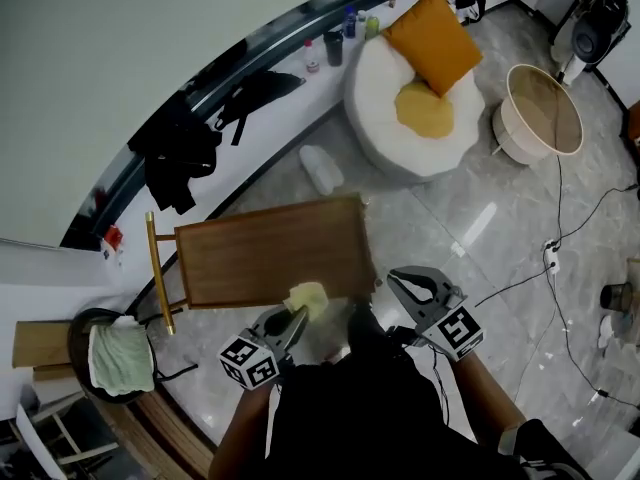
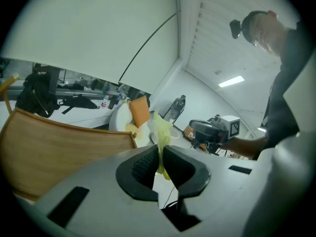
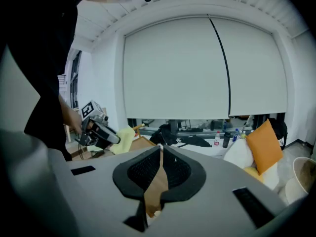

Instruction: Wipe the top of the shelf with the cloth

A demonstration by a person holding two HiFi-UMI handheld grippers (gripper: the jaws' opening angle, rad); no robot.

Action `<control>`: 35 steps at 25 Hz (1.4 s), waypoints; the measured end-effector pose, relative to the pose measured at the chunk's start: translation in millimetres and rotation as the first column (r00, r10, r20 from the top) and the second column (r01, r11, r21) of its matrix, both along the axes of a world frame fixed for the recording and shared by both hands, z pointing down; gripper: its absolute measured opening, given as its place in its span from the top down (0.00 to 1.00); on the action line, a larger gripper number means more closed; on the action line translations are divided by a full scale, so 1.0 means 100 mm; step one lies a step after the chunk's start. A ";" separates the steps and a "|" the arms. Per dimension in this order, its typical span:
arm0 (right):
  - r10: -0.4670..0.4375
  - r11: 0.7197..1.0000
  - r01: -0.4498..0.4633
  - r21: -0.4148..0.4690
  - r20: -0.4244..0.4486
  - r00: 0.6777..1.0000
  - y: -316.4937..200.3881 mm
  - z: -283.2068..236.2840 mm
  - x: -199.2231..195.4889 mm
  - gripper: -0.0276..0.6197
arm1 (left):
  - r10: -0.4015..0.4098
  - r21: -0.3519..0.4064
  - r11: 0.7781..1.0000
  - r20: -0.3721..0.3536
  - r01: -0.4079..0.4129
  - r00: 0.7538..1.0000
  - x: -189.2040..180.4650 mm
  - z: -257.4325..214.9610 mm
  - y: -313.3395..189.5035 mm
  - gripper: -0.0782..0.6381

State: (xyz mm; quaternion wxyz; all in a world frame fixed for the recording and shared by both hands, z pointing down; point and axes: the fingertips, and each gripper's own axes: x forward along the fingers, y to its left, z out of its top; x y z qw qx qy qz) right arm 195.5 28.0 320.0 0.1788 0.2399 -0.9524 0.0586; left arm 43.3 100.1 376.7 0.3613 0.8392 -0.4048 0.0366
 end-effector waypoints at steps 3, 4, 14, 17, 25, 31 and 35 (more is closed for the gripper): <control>-0.013 1.000 0.013 -0.023 0.003 1.000 -0.39 0.15 0.05 0.91 | -0.025 -0.052 0.998 -0.012 0.024 1.000 0.11 0.13 -0.33 0.85; -0.020 0.999 0.020 -0.028 0.003 1.000 -0.52 0.20 0.05 0.91 | -0.031 -0.073 0.997 -0.016 0.030 0.999 0.15 0.19 -0.45 0.85; -0.069 0.997 0.070 -0.037 0.021 0.997 -1.34 0.76 -0.23 0.91 | 0.030 -0.183 0.983 0.011 -0.028 0.999 0.49 0.88 -1.36 0.85; -0.043 0.997 0.044 -0.064 0.021 0.999 -1.47 0.99 -0.32 0.91 | 0.009 -0.198 0.980 0.032 -0.002 0.999 0.48 1.09 -1.58 0.85; 0.049 0.990 -0.050 -0.130 -0.014 0.999 -1.69 1.52 -0.40 0.91 | 0.049 -0.282 0.959 0.119 -0.014 0.992 0.54 1.60 -1.98 0.85; 0.113 0.982 -0.124 -0.140 -0.085 0.990 -1.75 1.77 -0.35 0.91 | 0.056 -0.386 0.922 0.124 -0.003 0.991 0.67 1.89 -2.13 0.85; 0.100 0.984 -0.111 -0.138 -0.086 0.991 -1.68 1.78 -0.43 0.91 | 0.036 -0.413 0.910 0.139 0.024 0.990 0.73 2.03 -2.24 0.85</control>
